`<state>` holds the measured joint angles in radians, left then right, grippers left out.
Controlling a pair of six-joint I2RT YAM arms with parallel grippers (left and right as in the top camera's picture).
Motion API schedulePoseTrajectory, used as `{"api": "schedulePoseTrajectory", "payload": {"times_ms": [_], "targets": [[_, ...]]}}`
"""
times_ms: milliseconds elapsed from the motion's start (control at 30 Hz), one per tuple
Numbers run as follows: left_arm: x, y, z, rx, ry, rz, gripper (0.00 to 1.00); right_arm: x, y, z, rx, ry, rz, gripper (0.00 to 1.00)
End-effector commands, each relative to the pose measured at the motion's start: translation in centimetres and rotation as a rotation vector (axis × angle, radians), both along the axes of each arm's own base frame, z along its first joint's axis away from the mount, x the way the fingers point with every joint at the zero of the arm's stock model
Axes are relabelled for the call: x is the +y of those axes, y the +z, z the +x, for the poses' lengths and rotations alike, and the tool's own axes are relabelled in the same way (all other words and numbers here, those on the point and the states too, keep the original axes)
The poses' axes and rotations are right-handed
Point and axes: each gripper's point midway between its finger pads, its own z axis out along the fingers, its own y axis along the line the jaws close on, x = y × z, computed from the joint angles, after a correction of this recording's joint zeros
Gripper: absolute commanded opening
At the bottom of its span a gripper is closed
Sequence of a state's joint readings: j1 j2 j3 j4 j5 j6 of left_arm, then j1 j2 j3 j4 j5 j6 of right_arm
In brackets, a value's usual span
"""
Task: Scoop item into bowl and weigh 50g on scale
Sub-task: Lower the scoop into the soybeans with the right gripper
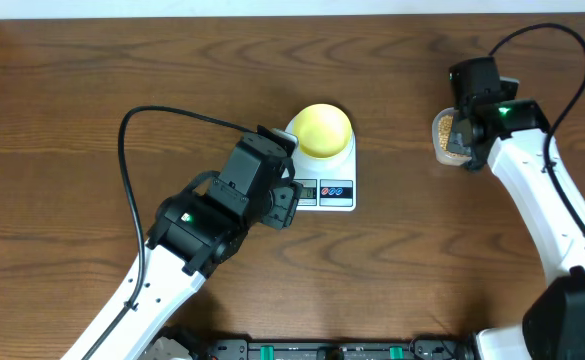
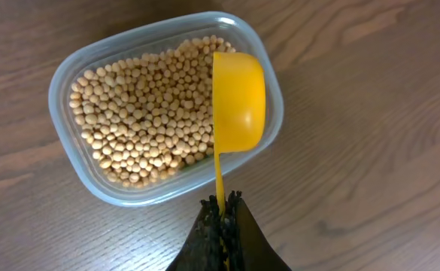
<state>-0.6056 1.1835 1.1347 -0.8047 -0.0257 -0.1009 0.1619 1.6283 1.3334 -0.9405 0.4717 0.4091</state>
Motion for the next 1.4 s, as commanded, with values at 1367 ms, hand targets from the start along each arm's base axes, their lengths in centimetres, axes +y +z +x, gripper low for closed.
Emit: {"api": "schedulePoseTrajectory", "payload": {"times_ms": [1367], "targets": [[0.1,1.3,0.4,-0.029,0.014,-0.015,0.69,-0.2,-3.7,-1.2,0.238,0.032,0.468,0.01]]}}
